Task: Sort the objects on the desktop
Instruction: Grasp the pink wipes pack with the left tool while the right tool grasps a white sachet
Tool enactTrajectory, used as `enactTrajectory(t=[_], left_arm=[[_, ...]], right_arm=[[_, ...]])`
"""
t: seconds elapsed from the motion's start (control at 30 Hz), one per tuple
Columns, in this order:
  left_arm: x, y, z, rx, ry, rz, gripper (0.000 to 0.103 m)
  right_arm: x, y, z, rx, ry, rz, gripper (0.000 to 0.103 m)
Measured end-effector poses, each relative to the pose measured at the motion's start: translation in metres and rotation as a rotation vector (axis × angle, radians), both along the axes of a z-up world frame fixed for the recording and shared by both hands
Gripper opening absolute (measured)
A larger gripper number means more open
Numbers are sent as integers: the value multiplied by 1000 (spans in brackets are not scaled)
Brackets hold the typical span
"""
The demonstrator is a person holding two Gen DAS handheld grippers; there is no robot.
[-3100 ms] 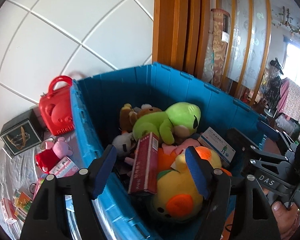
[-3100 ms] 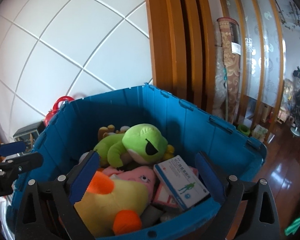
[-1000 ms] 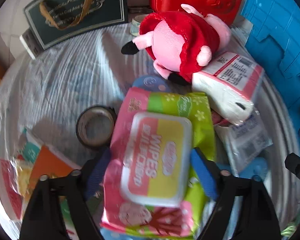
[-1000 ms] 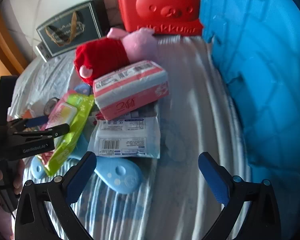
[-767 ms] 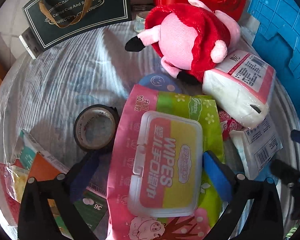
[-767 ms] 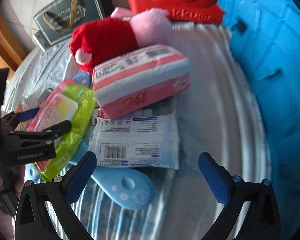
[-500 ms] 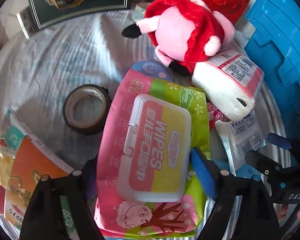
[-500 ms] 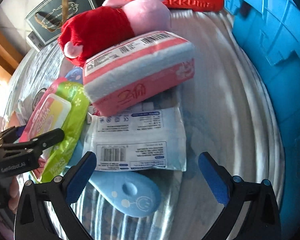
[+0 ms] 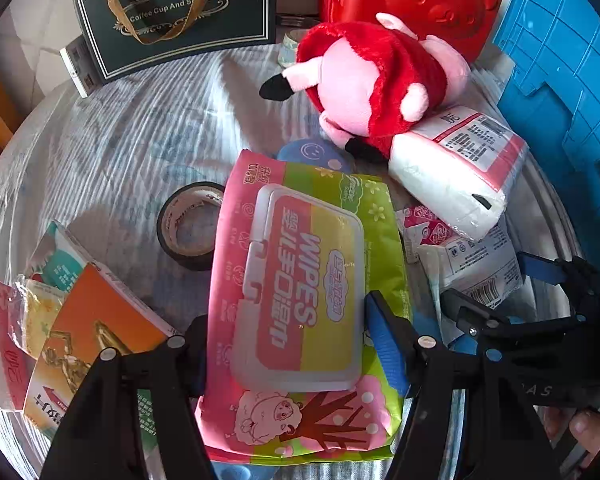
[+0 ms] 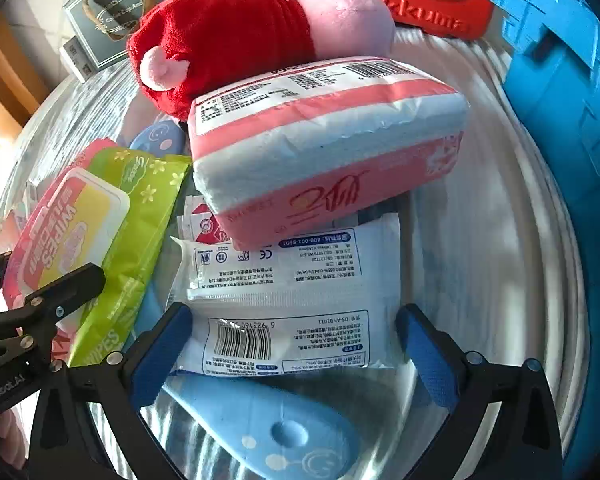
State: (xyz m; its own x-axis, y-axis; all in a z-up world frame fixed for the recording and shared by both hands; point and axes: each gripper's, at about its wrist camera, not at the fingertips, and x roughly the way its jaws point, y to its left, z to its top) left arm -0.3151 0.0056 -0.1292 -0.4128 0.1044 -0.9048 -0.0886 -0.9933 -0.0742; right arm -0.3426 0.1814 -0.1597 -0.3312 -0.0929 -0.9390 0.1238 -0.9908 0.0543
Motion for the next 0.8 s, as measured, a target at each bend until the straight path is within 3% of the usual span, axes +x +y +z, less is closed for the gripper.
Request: enactTrajectory(t=[0.03, 0.1, 0.13, 0.17, 0.3, 0.47, 0.53, 0.57, 0.6, 0.67, 0.73, 0.8], left_arm=[[5, 1, 3, -2, 6, -2, 62], [9, 2, 9, 0, 23, -3, 62], [12, 2, 13, 1, 33, -2, 62], [15, 3, 18, 0, 46, -1, 62], [27, 6, 37, 3, 86, 12, 62], [43, -4, 39, -70, 88, 39, 62], [52, -15, 31, -59, 58, 60, 62], [58, -18, 27, -55, 44, 72, 62], [60, -20, 24, -56, 37, 76, 62], [69, -19, 16, -65, 10, 86, 62], [74, -18, 7, -65, -17, 93, 62], [76, -17, 4, -69, -21, 104, 62]], right_arm=[[1, 0, 2, -4, -2, 2, 96], [5, 2, 13, -1, 20, -3, 65], [8, 4, 19, 5, 37, -9, 56], [10, 8, 25, 7, 47, -17, 33], [26, 23, 43, -67, 47, -17, 18], [53, 25, 58, -175, 21, 34, 17], [67, 24, 55, -187, -21, 51, 22], [70, 17, 52, -156, -17, 64, 35], [73, 15, 51, -125, -9, 75, 54], [73, 13, 48, -86, 2, 105, 75], [65, 8, 48, -64, 30, 147, 76], [58, 0, 48, -21, 58, 210, 90]])
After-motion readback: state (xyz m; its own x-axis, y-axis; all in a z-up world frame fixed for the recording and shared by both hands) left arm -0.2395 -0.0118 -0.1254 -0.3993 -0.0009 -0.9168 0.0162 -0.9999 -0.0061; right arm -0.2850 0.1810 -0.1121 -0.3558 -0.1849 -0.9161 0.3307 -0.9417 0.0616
